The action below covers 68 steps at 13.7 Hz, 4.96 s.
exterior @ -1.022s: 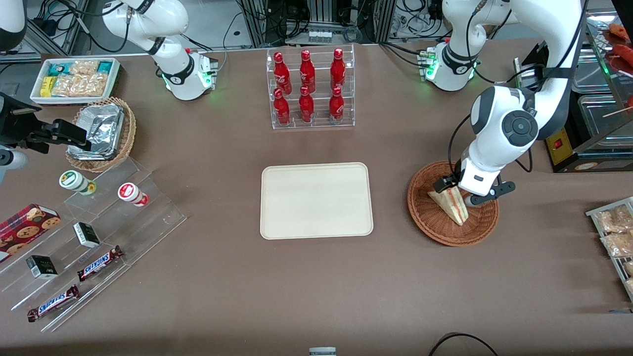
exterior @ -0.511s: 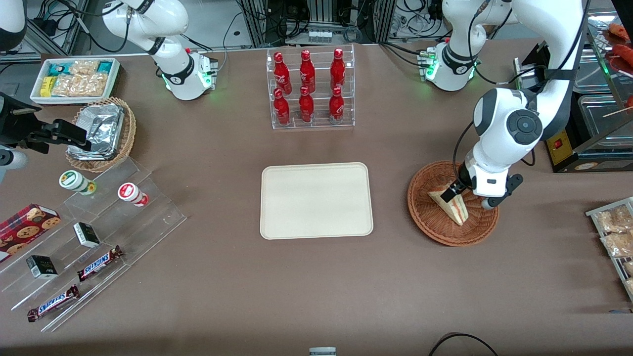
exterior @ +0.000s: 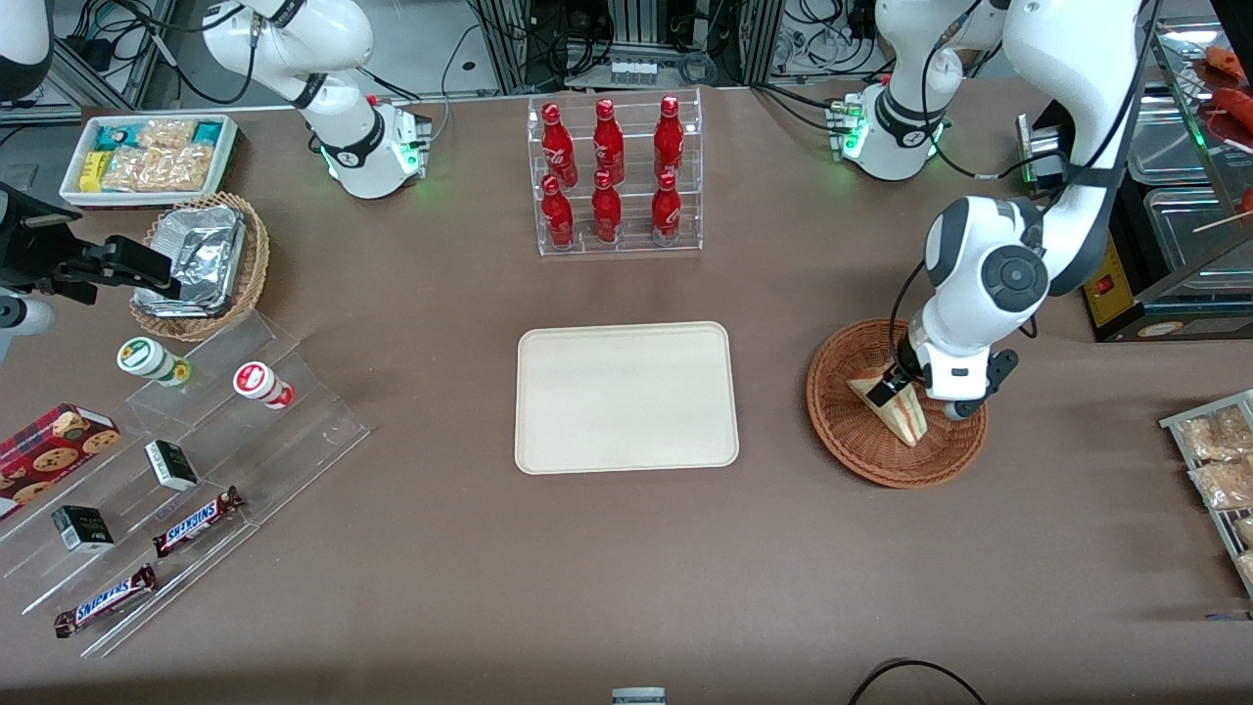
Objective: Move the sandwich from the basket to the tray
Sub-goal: 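Lower the open left gripper over the wrapped sandwich in the basket, then close the left gripper on the sandwich and lift it, then carry the sandwich with the left gripper over the cream tray, then lower the sandwich onto the tray and open the left gripper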
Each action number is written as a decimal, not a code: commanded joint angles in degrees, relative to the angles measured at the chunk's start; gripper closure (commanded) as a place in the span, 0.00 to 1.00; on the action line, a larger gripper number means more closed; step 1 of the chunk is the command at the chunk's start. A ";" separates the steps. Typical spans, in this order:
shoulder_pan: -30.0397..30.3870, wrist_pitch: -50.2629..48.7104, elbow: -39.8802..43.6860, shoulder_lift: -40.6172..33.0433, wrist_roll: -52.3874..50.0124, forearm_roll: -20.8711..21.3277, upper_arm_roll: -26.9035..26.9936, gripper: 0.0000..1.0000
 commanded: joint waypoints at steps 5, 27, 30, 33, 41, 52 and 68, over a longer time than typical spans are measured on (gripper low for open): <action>0.04 4.69 0.34 4.64 -4.95 1.43 1.50 0.35; -20.87 -28.18 42.07 22.56 5.41 1.25 -1.14 1.00; -26.05 -27.92 47.17 27.04 2.88 1.07 -1.23 1.00; -30.10 -27.74 53.23 31.70 -0.83 -0.41 -1.23 1.00; -34.41 -27.48 62.92 40.06 -3.73 -4.37 -1.14 1.00; -34.15 -26.25 63.71 42.52 -2.86 -2.09 -0.79 0.47; -31.35 -37.59 63.54 27.32 -2.06 -2.62 -0.70 0.00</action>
